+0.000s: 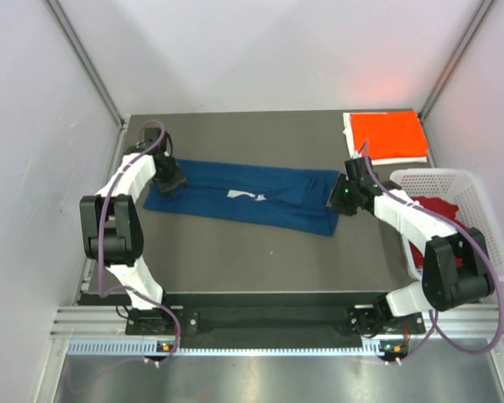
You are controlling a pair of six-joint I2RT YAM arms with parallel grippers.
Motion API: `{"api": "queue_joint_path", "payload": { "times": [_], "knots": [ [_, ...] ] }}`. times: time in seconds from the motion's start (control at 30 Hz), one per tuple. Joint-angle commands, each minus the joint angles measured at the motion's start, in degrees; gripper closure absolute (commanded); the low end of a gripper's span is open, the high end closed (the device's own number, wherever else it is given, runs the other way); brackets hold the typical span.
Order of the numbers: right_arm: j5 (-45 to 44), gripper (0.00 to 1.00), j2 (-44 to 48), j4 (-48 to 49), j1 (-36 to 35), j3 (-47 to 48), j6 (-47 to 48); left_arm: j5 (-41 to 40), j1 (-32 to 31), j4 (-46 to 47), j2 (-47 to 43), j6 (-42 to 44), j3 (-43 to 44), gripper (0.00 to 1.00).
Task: Fold and stack the t-shirts
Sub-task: Fold the tshirt
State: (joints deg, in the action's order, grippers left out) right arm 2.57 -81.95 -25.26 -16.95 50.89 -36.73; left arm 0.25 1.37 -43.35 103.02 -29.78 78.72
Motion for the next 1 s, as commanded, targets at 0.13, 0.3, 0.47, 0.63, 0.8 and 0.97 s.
{"api": "queue_joint_path", "payload": {
  "times": [0.13,0.3,0.47,0.63,0.8,0.97],
  "knots": [
    [-2.0,0.60,-3.2,3.3,-6.0,8.0,-11.5,6.5,-7.5,3.5,-8.3,1.7,-4.4,0.52],
    [-4.0,0.59,-11.5,6.1,-8.7,10.7,-19.7,6.0,-8.3,4.4,-10.5,3.0,-7.2,0.52],
    [-7.0,0.58,-16.9,8.3,-10.5,13.3,-23.5,6.8,-8.6,5.7,-11.3,3.2,-8.8,0.52],
    [-9.1,0.58,-19.5,8.2,-11.1,15.0,-24.3,7.0,-8.7,5.9,-11.9,3.1,-8.9,0.52],
    [-10.0,0.58,-20.7,8.4,-11.1,15.5,-24.6,7.1,-8.8,6.1,-12.1,3.0,-8.9,0.53],
    [-10.0,0.58,-22.3,7.5,-11.1,16.5,-25.3,6.9,-8.9,5.9,-12.2,3.1,-8.8,0.53]
  ]
}}
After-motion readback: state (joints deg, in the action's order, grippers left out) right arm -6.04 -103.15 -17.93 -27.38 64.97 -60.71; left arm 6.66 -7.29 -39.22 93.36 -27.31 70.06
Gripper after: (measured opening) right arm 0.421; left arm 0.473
